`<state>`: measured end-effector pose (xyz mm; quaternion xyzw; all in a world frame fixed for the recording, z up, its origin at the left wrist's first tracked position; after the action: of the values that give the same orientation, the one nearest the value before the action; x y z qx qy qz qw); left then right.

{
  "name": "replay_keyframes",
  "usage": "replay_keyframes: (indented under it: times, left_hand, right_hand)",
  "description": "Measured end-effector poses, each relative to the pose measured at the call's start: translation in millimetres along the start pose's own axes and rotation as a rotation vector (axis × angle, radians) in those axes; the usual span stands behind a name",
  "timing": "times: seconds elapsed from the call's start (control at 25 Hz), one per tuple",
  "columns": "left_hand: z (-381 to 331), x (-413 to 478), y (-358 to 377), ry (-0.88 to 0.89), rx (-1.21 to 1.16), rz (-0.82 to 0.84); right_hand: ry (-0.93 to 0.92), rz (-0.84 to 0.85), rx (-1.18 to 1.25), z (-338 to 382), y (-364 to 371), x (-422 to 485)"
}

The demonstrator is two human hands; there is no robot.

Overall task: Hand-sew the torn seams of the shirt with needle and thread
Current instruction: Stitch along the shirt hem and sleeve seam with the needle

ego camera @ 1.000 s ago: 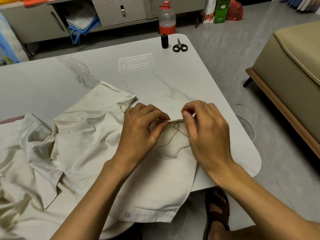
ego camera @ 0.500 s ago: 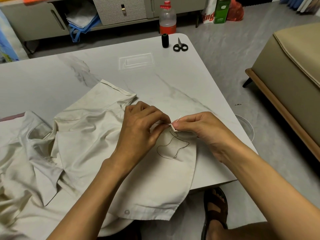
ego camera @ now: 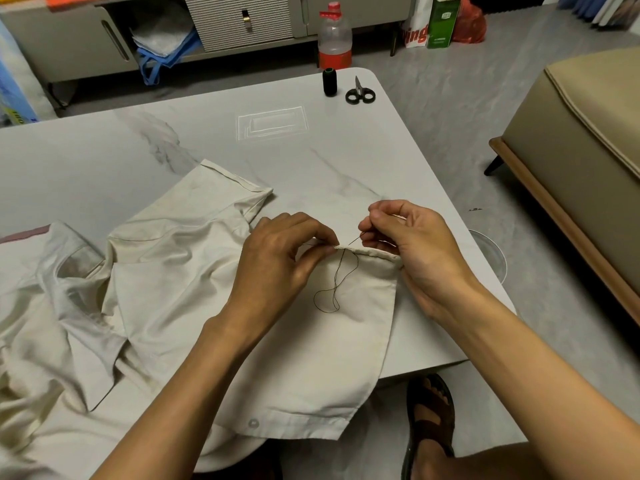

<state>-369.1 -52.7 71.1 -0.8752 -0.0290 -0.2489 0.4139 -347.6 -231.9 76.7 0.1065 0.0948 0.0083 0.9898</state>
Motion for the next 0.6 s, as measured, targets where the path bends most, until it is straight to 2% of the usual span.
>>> replay_keyframes:
  times: [0.36,0.48,0.6]
  left_hand:
    - [0.4,-6.5,-8.5,-0.049,-0.084,0.045]
    - [7.2,-13.9,-10.4,-0.125,-0.121,0.042]
    - [15.8,-22.3,-14.6,-0.13,-0.103,0.023]
  right_hand:
    - [-0.07,0.057,0.024,6.4,6.0,-4.2]
    - [-0.042,0.124,0.115,10.8,10.6,-7.8]
    - [0.044,0.223,0.079,11.1,14.8,-16.4]
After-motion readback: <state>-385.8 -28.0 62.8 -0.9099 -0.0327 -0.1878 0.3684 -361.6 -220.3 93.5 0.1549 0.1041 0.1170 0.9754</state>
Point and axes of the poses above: each hand's wrist, its own x-axis towards the middle knuckle, its own y-axis out of the palm, z = x × y, the point moved 2 cm from there along x, towards the middle knuckle, and after that the axes turned 3 degrees about -y, right-handed, at the moved point
